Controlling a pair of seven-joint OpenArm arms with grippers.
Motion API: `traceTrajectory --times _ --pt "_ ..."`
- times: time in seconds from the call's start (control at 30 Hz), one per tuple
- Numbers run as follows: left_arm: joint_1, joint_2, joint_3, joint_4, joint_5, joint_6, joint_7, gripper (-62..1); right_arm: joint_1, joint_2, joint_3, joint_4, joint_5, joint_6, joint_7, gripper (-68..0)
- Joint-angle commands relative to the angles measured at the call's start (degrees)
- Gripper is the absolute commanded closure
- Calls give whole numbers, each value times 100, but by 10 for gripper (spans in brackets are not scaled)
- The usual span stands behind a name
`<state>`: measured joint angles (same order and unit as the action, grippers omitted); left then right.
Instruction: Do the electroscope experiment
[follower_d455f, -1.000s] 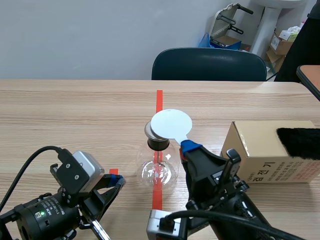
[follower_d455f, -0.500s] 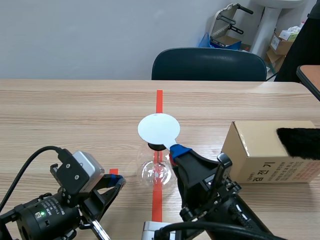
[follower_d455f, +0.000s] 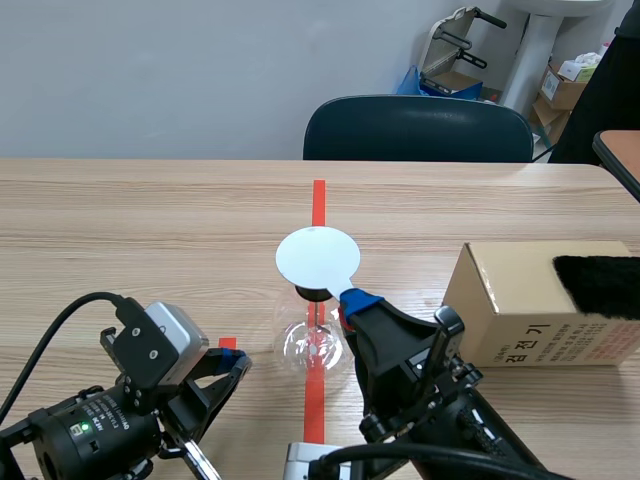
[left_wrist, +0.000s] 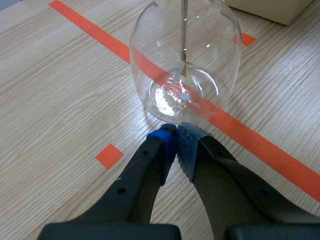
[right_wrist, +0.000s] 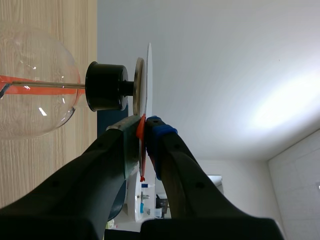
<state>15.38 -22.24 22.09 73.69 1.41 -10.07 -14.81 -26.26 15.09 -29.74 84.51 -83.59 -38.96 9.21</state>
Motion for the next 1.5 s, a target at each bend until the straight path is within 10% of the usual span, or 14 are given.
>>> traceTrajectory --times 0.0,0.37,1.47 --pt "-15 31 -35 114 -35 13 -63 -42 24 61 15 122 -11 -63 22 -10" --pt "-15 31 -35 114 -33 13 -59 -42 24 61 15 122 -11 -63 -332 -10" --pt "2 31 -35 114 -35 11 -61 -42 24 59 15 122 -11 -63 -3744 -10"
